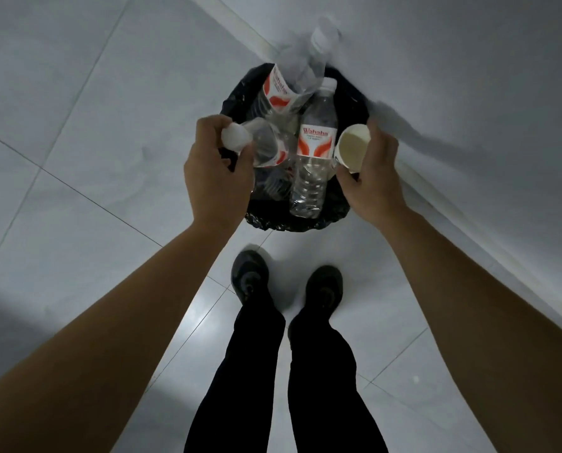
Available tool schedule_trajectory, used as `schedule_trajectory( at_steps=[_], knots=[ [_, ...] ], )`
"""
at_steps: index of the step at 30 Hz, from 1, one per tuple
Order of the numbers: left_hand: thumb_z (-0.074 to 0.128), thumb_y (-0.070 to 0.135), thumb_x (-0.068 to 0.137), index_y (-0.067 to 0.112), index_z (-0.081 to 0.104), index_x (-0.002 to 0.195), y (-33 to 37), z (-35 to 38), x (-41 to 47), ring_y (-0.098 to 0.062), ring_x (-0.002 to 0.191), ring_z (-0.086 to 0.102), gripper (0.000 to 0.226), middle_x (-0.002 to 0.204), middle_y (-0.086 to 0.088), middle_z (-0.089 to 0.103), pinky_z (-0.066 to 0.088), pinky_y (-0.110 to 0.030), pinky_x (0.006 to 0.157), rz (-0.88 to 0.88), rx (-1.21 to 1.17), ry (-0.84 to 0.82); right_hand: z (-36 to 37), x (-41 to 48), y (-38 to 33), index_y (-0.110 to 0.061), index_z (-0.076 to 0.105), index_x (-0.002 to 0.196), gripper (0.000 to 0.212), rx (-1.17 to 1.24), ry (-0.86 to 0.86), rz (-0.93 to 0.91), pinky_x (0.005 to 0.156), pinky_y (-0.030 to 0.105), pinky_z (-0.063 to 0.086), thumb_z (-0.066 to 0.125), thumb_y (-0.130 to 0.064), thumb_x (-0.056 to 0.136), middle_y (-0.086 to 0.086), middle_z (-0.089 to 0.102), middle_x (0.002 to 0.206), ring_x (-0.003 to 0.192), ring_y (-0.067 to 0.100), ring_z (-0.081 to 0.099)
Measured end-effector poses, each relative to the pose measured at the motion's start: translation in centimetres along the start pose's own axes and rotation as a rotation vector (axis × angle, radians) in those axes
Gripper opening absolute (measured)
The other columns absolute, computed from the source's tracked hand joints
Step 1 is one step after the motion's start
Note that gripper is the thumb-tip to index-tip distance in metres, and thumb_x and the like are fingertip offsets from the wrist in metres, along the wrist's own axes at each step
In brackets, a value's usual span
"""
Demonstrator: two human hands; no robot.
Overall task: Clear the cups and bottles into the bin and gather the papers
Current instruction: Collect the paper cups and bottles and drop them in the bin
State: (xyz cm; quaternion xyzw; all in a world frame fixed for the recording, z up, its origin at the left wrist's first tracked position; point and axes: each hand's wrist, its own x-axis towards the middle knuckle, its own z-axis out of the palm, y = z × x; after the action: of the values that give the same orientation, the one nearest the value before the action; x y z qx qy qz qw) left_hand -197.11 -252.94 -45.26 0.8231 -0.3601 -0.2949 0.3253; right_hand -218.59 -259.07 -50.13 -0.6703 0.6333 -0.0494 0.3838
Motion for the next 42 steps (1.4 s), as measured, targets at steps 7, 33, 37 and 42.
schedule_trajectory(
  at_steps=[7, 33, 37, 42],
  knots=[
    [0.065, 0.028, 0.093, 0.009, 0.047, 0.129, -3.5, 1.3, 2.1, 0.02, 0.081, 0.058, 0.045, 0.095, 0.028, 0.05, 0.057, -0.021, 0.076, -0.019, 0.028, -0.027, 4.4, 1.4, 2.4, -0.007, 0.011, 0.158, 0.079, -0.324, 0.042, -0.146, 0.114, 0.045, 0.03, 0.047, -0.046, 0.099, 0.025, 0.016, 0.16, 0.146, 0.039, 0.027],
    [0.06, 0.019, 0.096, 0.02, 0.042, 0.145, 19.0, -24.8, -17.0, -0.009, 0.126, 0.05, 0.051, 0.139, 0.009, 0.048, 0.047, -0.04, 0.103, -0.139, -0.05, -0.061, -22.0, -22.3, -20.4, -0.013, 0.028, 0.154, 0.06, -0.031, -0.173, -0.044, 0.111, 0.026, 0.024, 0.047, -0.036, 0.102, 0.006, 0.034, 0.157, 0.145, 0.02, 0.03],
    [0.06, 0.02, 0.097, 0.021, 0.046, 0.141, 27.6, -35.5, -22.2, -0.001, 0.121, 0.054, 0.046, 0.137, 0.011, 0.055, 0.05, -0.031, 0.099, -0.159, -0.229, 0.042, -30.5, -27.9, -30.5, -0.022, 0.038, 0.149, 0.052, 0.086, -0.087, -0.155, 0.105, 0.029, 0.039, 0.048, -0.04, 0.102, -0.004, 0.045, 0.147, 0.131, 0.009, 0.046],
    [0.059, 0.019, 0.097, 0.029, 0.05, 0.134, 32.0, -44.9, -30.7, 0.006, 0.112, 0.059, 0.039, 0.124, 0.015, 0.063, 0.048, -0.015, 0.087, -0.136, -0.402, 0.322, -36.0, -35.5, -38.4, -0.031, 0.048, 0.142, 0.044, 0.375, 0.008, -0.271, 0.099, 0.027, 0.047, 0.053, -0.042, 0.099, -0.018, 0.052, 0.137, 0.119, -0.009, 0.051]
  ],
)
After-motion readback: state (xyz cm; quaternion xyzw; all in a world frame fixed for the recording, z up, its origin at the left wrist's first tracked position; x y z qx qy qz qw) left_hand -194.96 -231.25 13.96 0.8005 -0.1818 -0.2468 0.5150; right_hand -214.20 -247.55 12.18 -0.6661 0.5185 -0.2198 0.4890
